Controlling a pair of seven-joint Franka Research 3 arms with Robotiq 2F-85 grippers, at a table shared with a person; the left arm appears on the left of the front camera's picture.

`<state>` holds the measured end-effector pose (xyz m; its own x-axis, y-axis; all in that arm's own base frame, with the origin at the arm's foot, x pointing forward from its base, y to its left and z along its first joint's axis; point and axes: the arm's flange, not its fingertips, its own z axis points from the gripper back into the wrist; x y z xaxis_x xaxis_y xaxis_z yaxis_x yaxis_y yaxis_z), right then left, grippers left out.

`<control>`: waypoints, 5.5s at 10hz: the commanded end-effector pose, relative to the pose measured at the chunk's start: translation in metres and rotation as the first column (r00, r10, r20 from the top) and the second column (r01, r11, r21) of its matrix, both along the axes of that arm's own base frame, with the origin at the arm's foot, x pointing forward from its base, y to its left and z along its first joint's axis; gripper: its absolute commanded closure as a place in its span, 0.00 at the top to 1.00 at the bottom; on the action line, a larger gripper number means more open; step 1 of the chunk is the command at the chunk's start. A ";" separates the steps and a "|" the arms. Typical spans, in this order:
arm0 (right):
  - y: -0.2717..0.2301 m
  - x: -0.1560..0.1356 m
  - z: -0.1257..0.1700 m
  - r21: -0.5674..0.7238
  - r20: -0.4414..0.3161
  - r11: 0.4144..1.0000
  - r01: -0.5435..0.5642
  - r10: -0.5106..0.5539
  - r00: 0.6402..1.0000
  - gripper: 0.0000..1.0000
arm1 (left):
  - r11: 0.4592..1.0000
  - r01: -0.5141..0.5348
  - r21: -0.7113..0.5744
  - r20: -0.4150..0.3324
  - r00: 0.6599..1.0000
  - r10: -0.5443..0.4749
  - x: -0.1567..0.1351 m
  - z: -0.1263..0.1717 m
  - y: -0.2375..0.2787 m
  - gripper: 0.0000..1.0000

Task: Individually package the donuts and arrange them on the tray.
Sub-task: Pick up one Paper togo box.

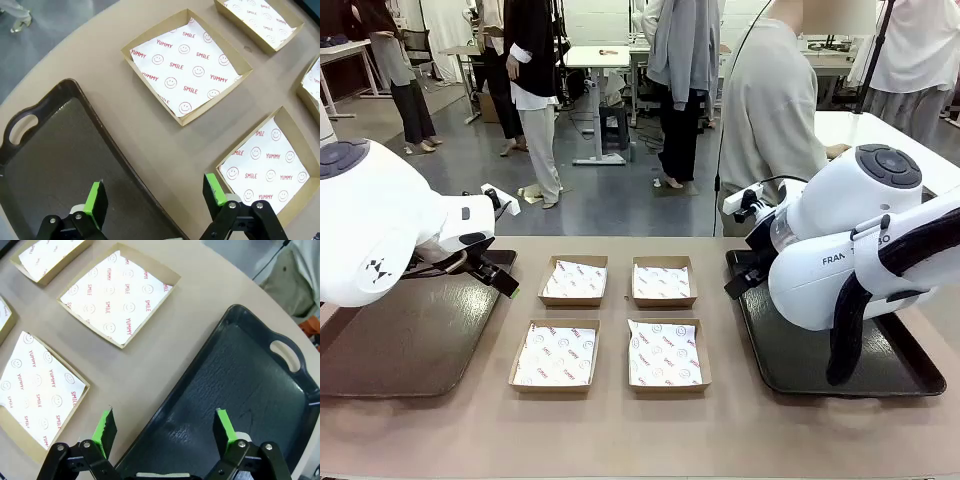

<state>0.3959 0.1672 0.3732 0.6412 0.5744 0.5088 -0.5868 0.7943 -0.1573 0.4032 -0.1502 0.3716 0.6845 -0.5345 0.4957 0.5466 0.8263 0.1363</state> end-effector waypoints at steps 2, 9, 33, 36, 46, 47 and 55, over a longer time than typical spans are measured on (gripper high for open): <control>0.000 0.000 0.000 0.000 0.000 1.000 0.000 0.000 1.000 1.00 | 1.000 0.000 0.000 0.000 1.000 0.000 0.000 0.000 0.000 1.00; 0.000 0.000 0.000 0.000 0.000 1.000 0.000 0.000 1.000 1.00 | 1.000 0.000 0.000 0.000 1.000 0.000 0.000 0.000 0.000 1.00; -0.227 -0.086 0.079 0.867 -0.471 0.284 0.409 0.201 0.859 1.00 | 0.532 -0.482 -0.696 -0.637 0.757 -0.147 -0.066 0.132 0.128 1.00; -0.274 -0.119 0.067 0.885 -0.461 0.195 0.424 0.234 0.856 1.00 | 0.375 -0.569 -0.732 -0.653 0.743 -0.148 -0.079 0.119 0.196 1.00; -0.349 -0.144 0.026 0.845 -0.495 0.310 0.437 0.143 0.857 1.00 | 0.221 -0.659 -0.719 -0.688 0.720 -0.088 -0.119 0.038 0.312 1.00; -0.354 -0.145 0.023 0.844 -0.504 0.307 0.440 0.173 0.846 1.00 | 0.173 -0.736 -0.655 -0.756 0.640 -0.138 -0.108 0.029 0.301 1.00; -0.354 -0.145 0.023 0.844 -0.504 0.307 0.440 0.173 0.846 1.00 | 0.173 -0.736 -0.655 -0.756 0.640 -0.138 -0.108 0.029 0.301 1.00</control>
